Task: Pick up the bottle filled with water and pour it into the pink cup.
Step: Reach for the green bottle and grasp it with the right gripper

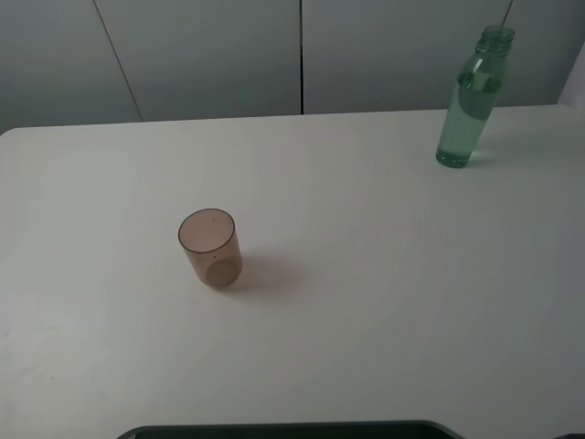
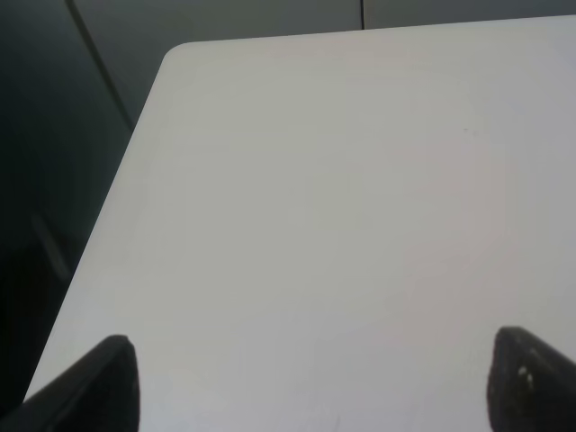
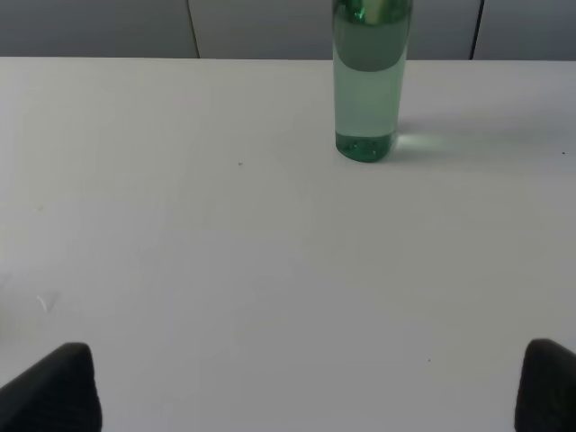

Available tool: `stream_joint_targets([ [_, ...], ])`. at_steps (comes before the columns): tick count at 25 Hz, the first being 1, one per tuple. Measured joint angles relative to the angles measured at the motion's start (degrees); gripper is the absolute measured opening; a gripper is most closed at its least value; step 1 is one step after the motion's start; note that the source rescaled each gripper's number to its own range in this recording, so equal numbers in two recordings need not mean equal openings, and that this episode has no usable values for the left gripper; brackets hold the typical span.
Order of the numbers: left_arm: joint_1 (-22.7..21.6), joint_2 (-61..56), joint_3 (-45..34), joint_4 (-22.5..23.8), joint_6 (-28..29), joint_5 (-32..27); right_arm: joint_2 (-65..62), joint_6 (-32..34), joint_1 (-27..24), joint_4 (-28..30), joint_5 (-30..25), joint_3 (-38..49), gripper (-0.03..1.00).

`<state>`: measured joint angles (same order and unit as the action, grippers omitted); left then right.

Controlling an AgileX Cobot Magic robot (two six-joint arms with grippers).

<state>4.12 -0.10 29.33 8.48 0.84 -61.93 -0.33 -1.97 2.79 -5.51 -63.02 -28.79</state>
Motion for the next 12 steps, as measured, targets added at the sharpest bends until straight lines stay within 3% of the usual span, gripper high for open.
stream_joint_targets([
  [12, 0.0, 0.0, 0.0, 0.0, -0.11, 0.0, 0.0, 0.0, 0.0, 0.0, 0.0, 0.0, 1.0],
])
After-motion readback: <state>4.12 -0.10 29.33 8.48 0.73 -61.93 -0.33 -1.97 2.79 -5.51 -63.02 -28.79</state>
